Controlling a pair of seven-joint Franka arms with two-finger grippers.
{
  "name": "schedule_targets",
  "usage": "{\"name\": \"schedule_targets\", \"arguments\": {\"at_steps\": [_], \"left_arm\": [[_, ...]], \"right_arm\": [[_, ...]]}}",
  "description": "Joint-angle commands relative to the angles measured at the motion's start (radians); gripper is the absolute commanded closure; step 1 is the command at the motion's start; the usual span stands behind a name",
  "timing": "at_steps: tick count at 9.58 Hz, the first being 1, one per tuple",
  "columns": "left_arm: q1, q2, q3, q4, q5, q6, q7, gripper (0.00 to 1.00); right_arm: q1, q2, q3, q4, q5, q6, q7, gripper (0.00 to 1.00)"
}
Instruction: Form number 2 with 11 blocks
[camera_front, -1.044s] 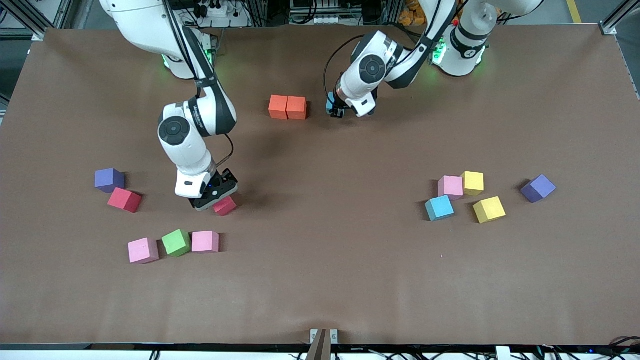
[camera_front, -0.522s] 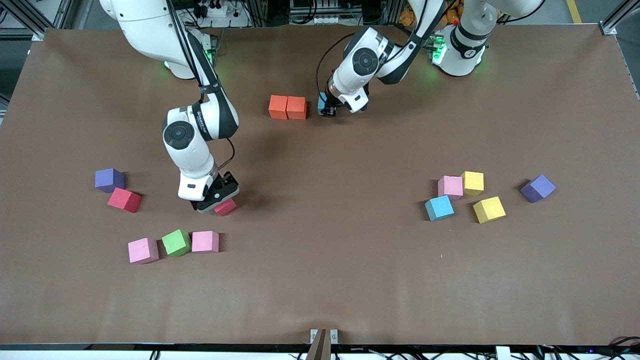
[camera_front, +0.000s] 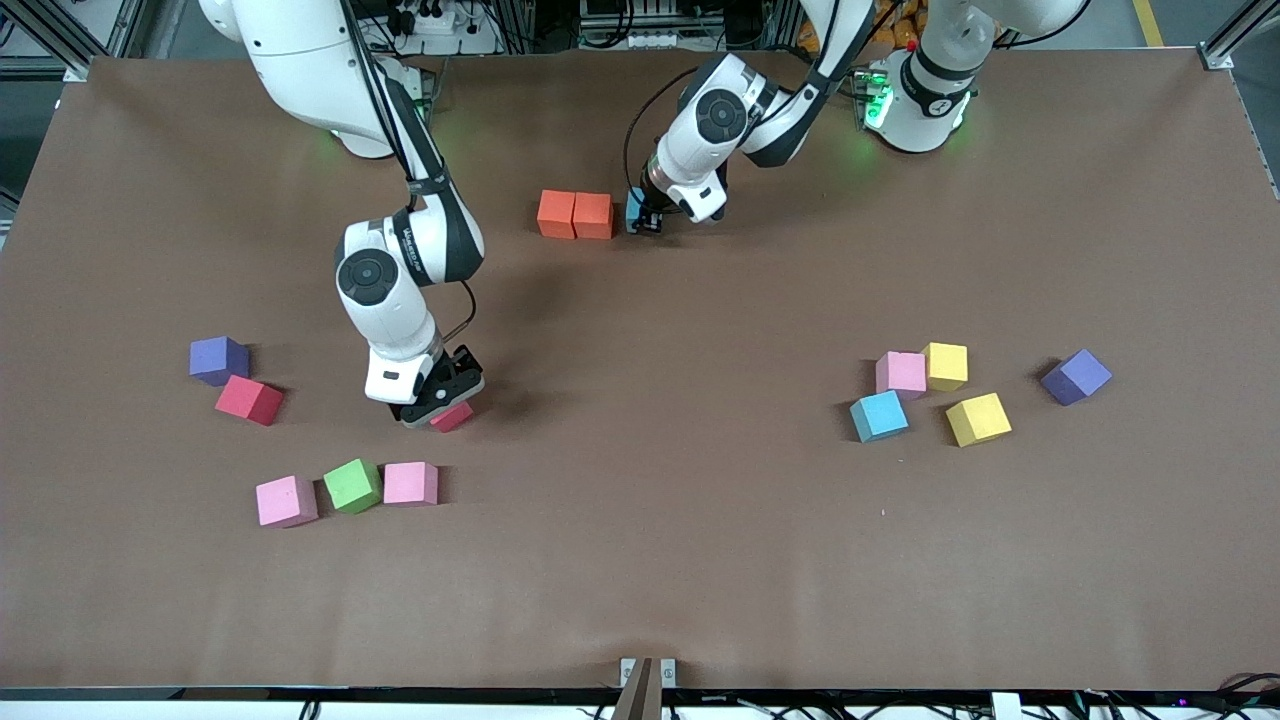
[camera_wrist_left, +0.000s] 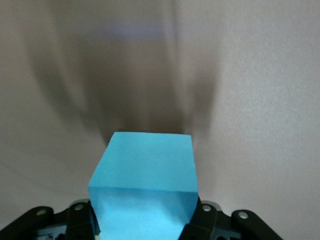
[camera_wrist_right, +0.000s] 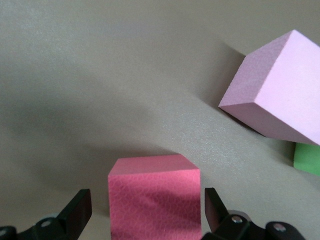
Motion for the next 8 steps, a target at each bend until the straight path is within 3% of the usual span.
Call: {"name": "schedule_targets", "arguments": {"at_steps": [1, 3, 6, 8], "left_arm": [[-0.051, 0.038, 0.045, 0.048, -0.025, 0.023, -0.024, 1.00], [-0.055, 0.053, 0.049, 0.062, -0.023, 0.023, -0.024, 1.00], [-0.055, 0.058, 0.049, 0.066, -0.023, 0.023, -0.024, 1.00], [-0.055, 0.059, 0.049, 0.074, -0.025, 0.023, -0.024, 1.00]], "right_arm": [[-0.015, 0.024, 0.015, 0.026, 0.021, 0.004, -0.001, 0.00], [-0.015, 0.025, 0.015, 0.031, 0.021, 0.002, -0.001, 0.01], [-0.014, 0.027, 0.017, 0.032, 0.021, 0.002, -0.001, 0.24], [-0.015, 0.027, 0.017, 0.032, 0.021, 0.002, -0.003, 0.33]]}}
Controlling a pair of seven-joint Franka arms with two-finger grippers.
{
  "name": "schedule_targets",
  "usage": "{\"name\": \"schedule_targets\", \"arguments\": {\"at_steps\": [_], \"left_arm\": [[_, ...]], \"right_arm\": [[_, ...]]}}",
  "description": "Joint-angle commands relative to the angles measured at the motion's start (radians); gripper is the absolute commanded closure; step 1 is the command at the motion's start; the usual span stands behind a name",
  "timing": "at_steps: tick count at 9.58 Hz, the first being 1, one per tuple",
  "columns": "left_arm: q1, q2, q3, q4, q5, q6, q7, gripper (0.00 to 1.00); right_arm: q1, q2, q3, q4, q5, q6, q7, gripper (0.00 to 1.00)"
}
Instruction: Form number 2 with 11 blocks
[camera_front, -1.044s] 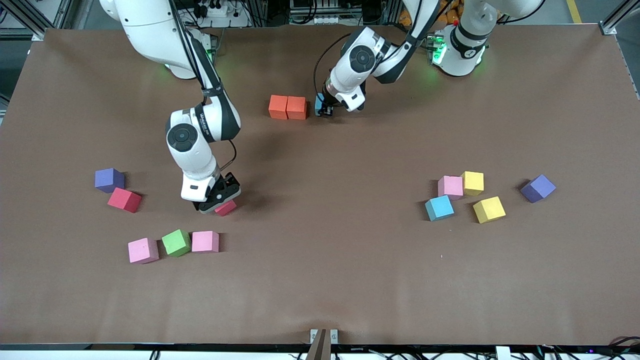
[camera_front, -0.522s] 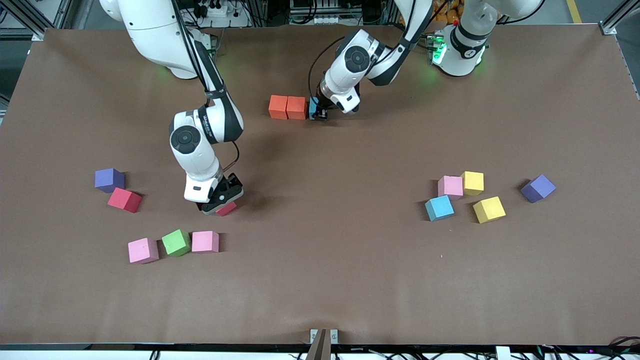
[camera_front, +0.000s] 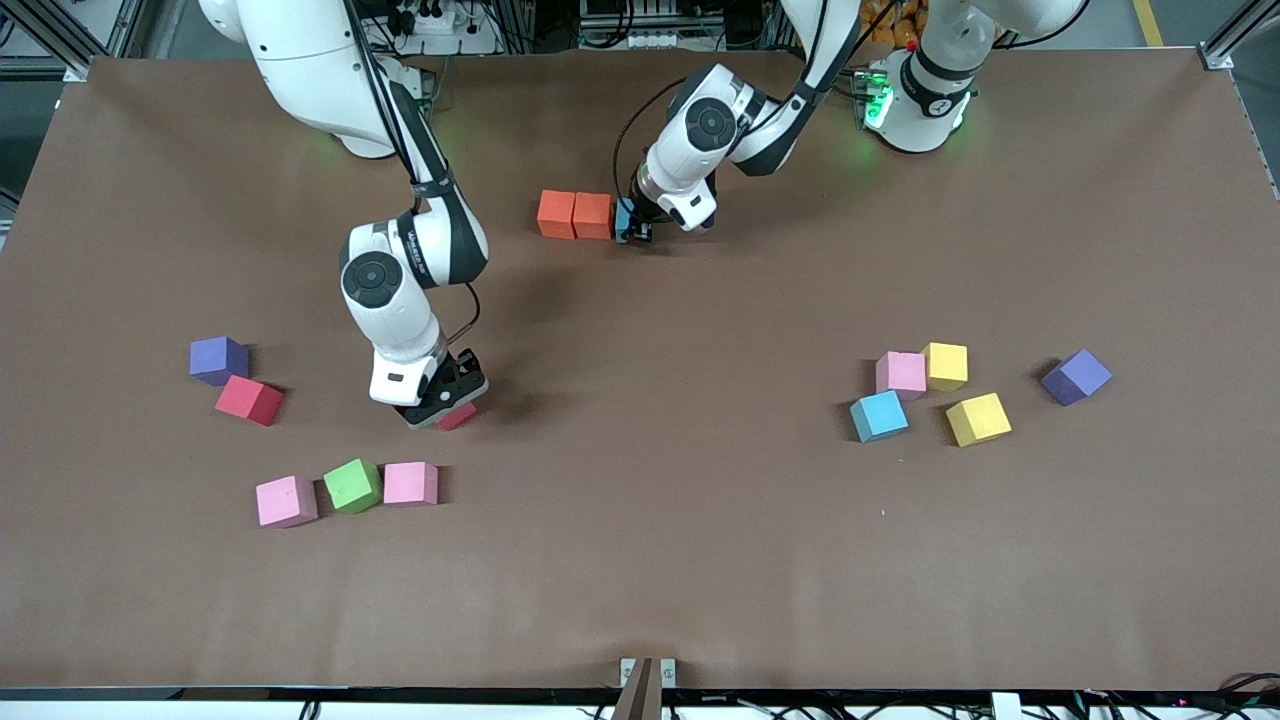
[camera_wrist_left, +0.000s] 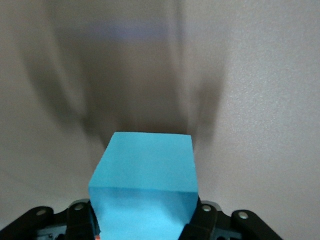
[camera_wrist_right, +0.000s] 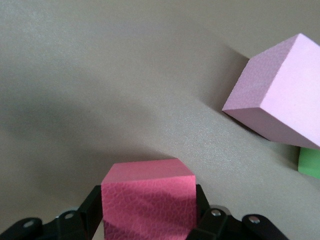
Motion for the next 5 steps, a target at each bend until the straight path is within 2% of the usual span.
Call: {"name": "schedule_targets", "arguments": {"at_steps": [1, 3, 5], "left_arm": [[-0.022, 0.010, 0.011, 0.018, -0.025, 0.014, -0.014, 1.00], [-0.023, 0.013, 0.011, 0.020, -0.026, 0.014, -0.014, 1.00], [-0.029, 0.024, 0.011, 0.027, -0.026, 0.014, -0.014, 1.00]], "right_arm": [[-0.015, 0.018, 0.013, 0.024, 0.018, 0.000, -0.004, 0.41], [-0.015, 0.016, 0.013, 0.035, 0.018, -0.010, -0.009, 0.60], [-0.014, 0.015, 0.013, 0.047, 0.018, -0.030, -0.007, 0.70]]}}
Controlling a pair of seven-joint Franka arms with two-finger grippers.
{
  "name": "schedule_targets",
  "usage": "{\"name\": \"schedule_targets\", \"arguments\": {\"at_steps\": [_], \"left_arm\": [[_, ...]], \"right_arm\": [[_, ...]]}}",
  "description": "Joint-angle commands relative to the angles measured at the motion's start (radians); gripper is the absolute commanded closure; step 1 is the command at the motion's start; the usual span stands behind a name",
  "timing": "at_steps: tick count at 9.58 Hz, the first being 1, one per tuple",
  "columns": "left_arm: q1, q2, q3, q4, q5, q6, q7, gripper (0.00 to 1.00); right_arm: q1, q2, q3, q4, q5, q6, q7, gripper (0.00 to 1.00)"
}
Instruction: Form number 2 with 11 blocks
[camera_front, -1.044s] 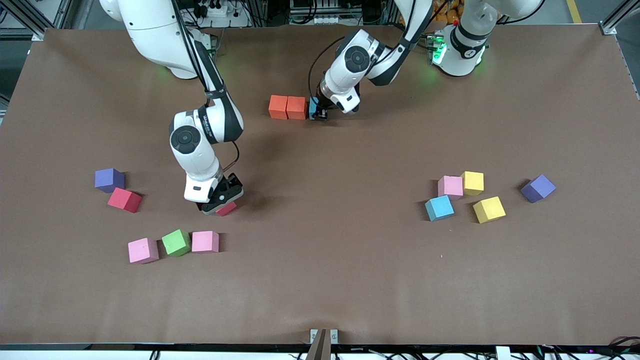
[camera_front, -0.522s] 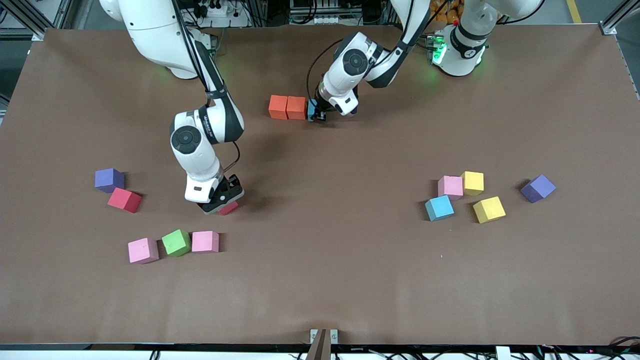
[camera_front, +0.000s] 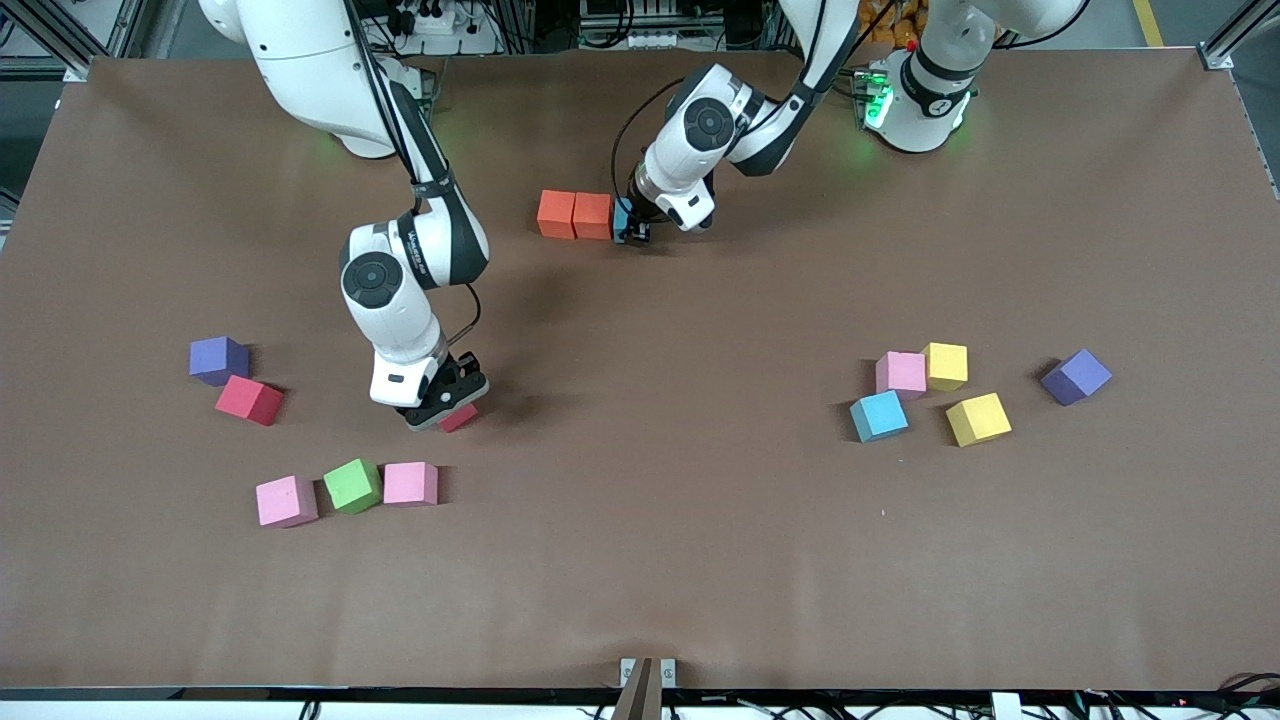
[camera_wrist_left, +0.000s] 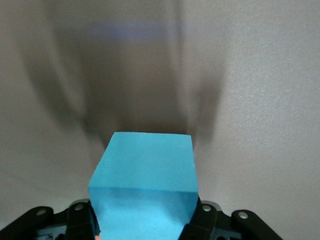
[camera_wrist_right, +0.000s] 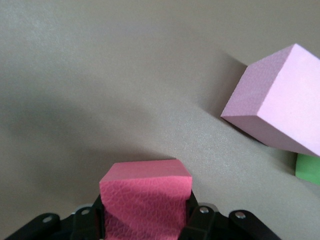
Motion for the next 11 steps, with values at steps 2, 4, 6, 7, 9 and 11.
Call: {"name": "schedule_targets", "arguments": {"at_steps": [2, 4, 6, 7, 9, 11], "left_arm": [[-0.029, 0.019, 0.011, 0.020, -0.026, 0.014, -0.013, 0.87], [-0.029, 0.019, 0.013, 0.020, -0.024, 0.012, -0.003, 0.01], [-0.024, 0.013, 0.013, 0.022, -0.017, 0.009, 0.000, 0.00], [-0.018, 0.007, 0.013, 0.022, -0.014, 0.008, 0.000, 0.00], [0.005, -0.034, 0.013, 0.019, 0.003, -0.009, 0.000, 0.00], [0.048, -0.103, 0.007, 0.011, 0.079, -0.102, -0.002, 0.00]], "right_arm": [[-0.012, 0.008, 0.012, 0.054, 0.019, -0.055, -0.007, 0.72], [-0.009, 0.006, 0.012, 0.054, 0.019, -0.055, -0.007, 0.72], [-0.001, 0.002, 0.012, 0.054, 0.025, -0.057, -0.001, 0.73], [0.003, -0.003, 0.012, 0.056, 0.060, -0.066, -0.001, 0.74], [0.028, -0.004, 0.012, 0.068, 0.124, -0.101, -0.001, 0.74], [0.064, -0.007, 0.011, 0.068, 0.175, -0.101, 0.028, 0.74]]}}
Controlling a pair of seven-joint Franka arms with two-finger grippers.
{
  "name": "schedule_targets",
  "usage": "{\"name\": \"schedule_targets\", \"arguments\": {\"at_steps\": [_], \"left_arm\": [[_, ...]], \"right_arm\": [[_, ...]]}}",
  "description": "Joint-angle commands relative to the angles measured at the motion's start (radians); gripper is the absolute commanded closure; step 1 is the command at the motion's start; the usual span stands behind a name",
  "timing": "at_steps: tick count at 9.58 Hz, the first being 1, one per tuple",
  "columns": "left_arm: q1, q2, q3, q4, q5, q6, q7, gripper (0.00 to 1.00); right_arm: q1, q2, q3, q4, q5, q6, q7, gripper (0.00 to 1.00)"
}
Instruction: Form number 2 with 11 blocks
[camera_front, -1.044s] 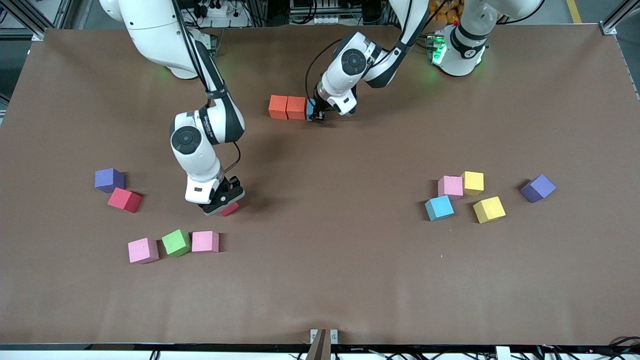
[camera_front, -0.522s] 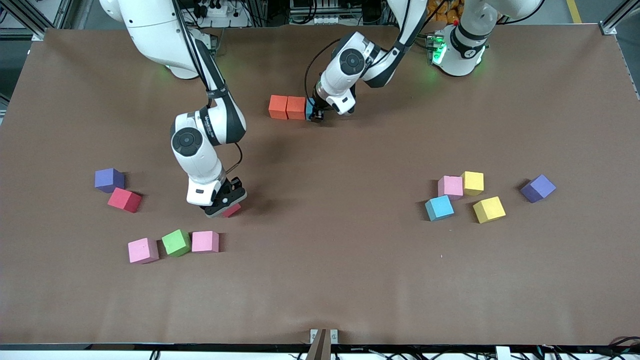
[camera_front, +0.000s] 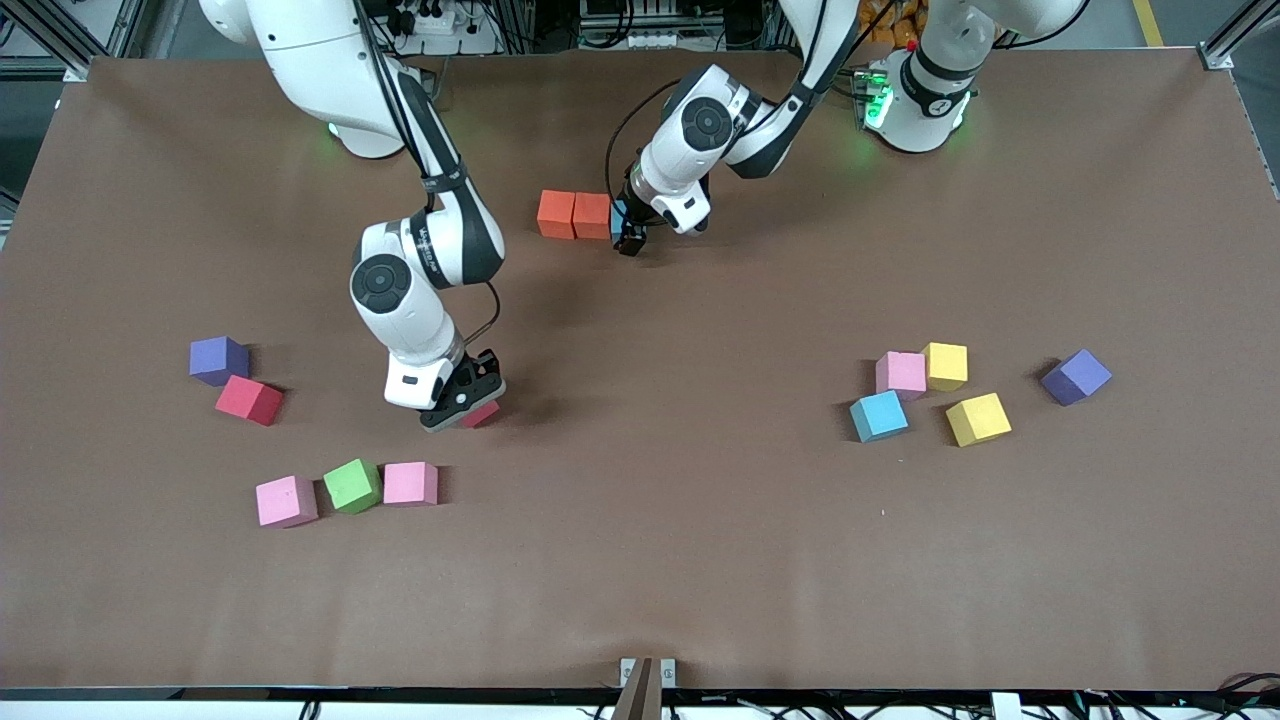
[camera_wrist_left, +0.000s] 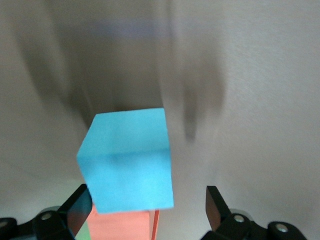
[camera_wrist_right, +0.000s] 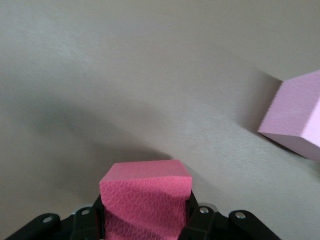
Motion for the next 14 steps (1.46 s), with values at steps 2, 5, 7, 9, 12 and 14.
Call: {"name": "schedule_targets", "arguments": {"at_steps": [2, 5, 7, 9, 12, 14], "left_arm": [[0.063, -0.139, -0.013, -0.020, 0.138, -0.180, -0.006, 0.00], [0.203, -0.236, -0.063, -0.023, 0.233, -0.337, 0.081, 0.00], [0.374, -0.306, -0.102, -0.025, 0.238, -0.465, 0.282, 0.00], [0.493, -0.340, -0.105, -0.026, 0.357, -0.548, 0.442, 0.00], [0.633, -0.352, -0.105, -0.020, 0.468, -0.557, 0.720, 0.00], [0.702, -0.351, -0.104, -0.012, 0.499, -0.593, 0.931, 0.00]], "right_arm": [[0.083, -0.018, -0.006, 0.007, 0.056, -0.018, 0.126, 0.74], [0.165, -0.038, -0.010, 0.004, 0.058, -0.040, 0.289, 0.75], [0.225, -0.049, -0.012, -0.002, 0.058, -0.040, 0.410, 0.75], [0.308, -0.053, -0.032, -0.020, 0.058, -0.040, 0.540, 0.76], [0.418, -0.073, -0.033, -0.033, 0.058, -0.116, 0.790, 0.78], [0.492, -0.078, -0.049, -0.034, 0.056, -0.161, 0.912, 0.79]]}}
